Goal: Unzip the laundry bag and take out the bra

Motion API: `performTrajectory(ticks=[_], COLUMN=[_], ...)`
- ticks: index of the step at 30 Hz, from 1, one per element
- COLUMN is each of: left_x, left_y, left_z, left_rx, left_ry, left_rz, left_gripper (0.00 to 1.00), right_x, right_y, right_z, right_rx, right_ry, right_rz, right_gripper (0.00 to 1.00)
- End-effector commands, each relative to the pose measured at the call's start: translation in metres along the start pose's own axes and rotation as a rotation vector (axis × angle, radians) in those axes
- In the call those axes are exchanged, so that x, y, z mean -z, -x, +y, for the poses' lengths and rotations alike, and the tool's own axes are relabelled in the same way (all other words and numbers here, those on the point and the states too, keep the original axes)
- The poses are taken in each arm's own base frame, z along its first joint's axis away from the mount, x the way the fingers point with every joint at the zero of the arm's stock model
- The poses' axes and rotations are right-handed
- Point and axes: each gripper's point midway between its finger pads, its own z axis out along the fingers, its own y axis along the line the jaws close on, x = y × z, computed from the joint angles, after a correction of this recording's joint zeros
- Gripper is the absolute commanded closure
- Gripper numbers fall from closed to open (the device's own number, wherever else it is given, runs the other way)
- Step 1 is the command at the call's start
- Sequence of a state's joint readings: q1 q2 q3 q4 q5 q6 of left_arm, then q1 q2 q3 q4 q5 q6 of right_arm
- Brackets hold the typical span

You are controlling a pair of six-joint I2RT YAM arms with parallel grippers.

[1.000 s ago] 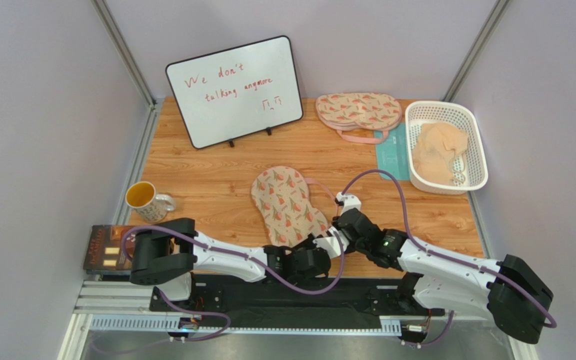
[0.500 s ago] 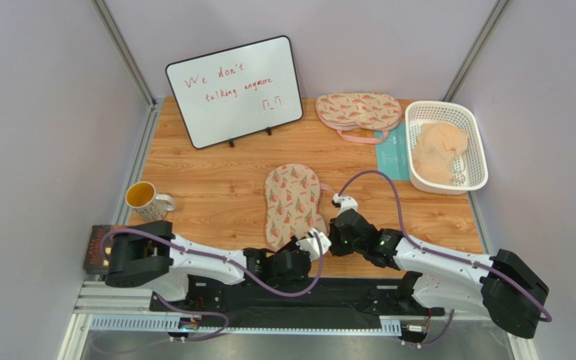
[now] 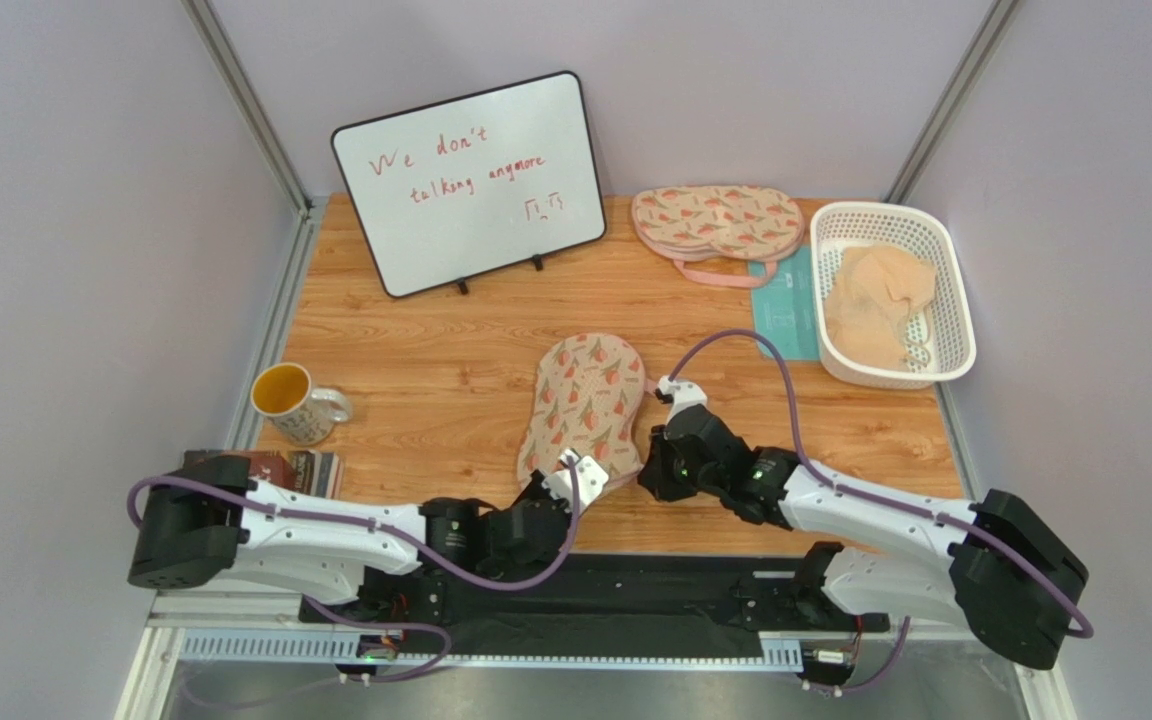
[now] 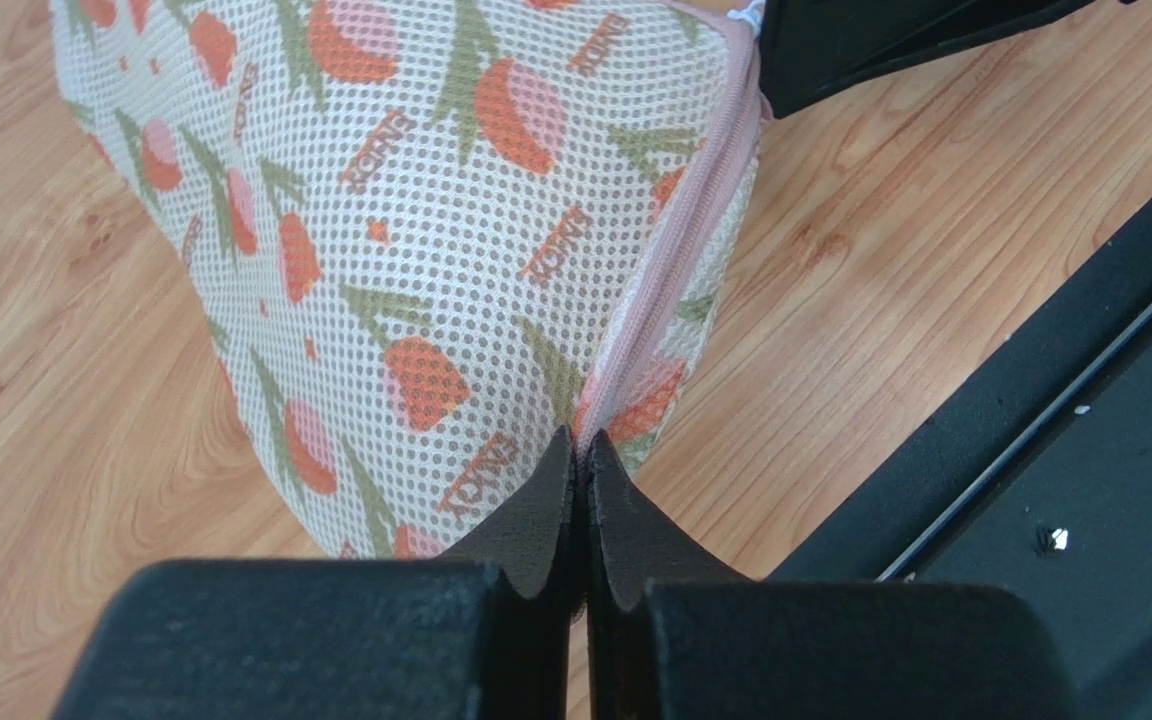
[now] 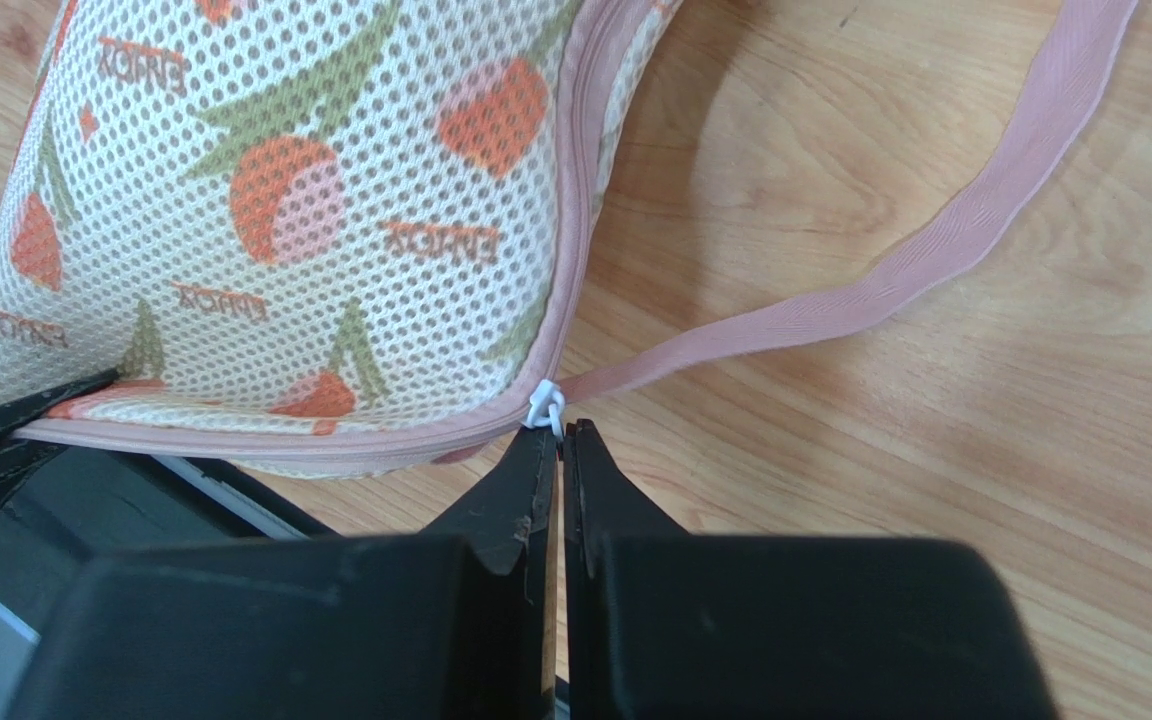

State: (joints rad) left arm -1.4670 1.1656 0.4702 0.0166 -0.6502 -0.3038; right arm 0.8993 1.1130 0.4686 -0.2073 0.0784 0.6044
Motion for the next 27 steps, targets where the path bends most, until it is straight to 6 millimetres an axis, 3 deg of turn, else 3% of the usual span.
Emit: performTrajectory(ticks=[1,7,9,10,13,16,18,19,21,22,24,25,27], left_x=[0.013,0.019,0.019,0.019,0.017,0.012,0.008,0.006,0.0,-0.002,-0.011,-0.013,-0.022], left_y=[-0.032,-0.034,-0.029,-0.024,-0.009,0.009,0.017,0.031,0.037,0.05,0.049,0.06,0.056], left_z=[0.024,0.03,0.026,0.022,0.014,0.005,-0.001,-0.006,-0.013,-0.017,-0.024,-0.03,-0.039], left_rx=[-0.045,-0.024,-0.018,-0.01,-0.007,-0.015,-0.03,-0.029,-0.047,-0.039,-0.08,-0.075,-0.108], left_ry=[0.068,0.077,0.053,0.041,0.015,-0.005,-0.016,-0.023,-0.031,-0.038,-0.037,-0.046,-0.058], left_rz=[0.082,0.082,0.071,0.058,0.036,0.01,0.005,-0.026,-0.029,-0.052,-0.029,-0.041,-0.012], left_gripper=[1.0,1.0,0.9,0.77,0.55,0.4,0.39,0.38,0.37,0.36,0.34,0.32,0.32], right_x=[-0.002,-0.005,-0.006,-0.006,-0.006,-0.007,-0.008,-0.008,-0.009,-0.01,-0.01,-0.01,-0.01], right_y=[0.016,0.012,0.009,0.008,0.006,0.004,0.0,-0.001,-0.004,-0.005,-0.007,-0.007,-0.006], right_z=[-0.019,-0.014,-0.012,-0.012,-0.008,-0.004,-0.004,-0.003,-0.003,-0.004,-0.004,-0.003,-0.003], right_rx=[0.014,0.012,0.012,0.012,0.007,-0.001,-0.007,-0.009,-0.006,-0.008,-0.007,-0.007,-0.004], right_ry=[-0.096,-0.067,-0.054,-0.049,-0.028,-0.009,-0.003,0.001,0.004,0.002,0.004,0.007,0.007], right_rz=[-0.041,-0.023,-0.01,-0.006,-0.003,-0.005,0.003,0.002,0.009,0.012,0.017,0.017,0.015], right_gripper=[1.0,1.0,1.0,1.0,1.0,1.0,1.0,1.0,1.0,1.0,1.0,1.0,1.0])
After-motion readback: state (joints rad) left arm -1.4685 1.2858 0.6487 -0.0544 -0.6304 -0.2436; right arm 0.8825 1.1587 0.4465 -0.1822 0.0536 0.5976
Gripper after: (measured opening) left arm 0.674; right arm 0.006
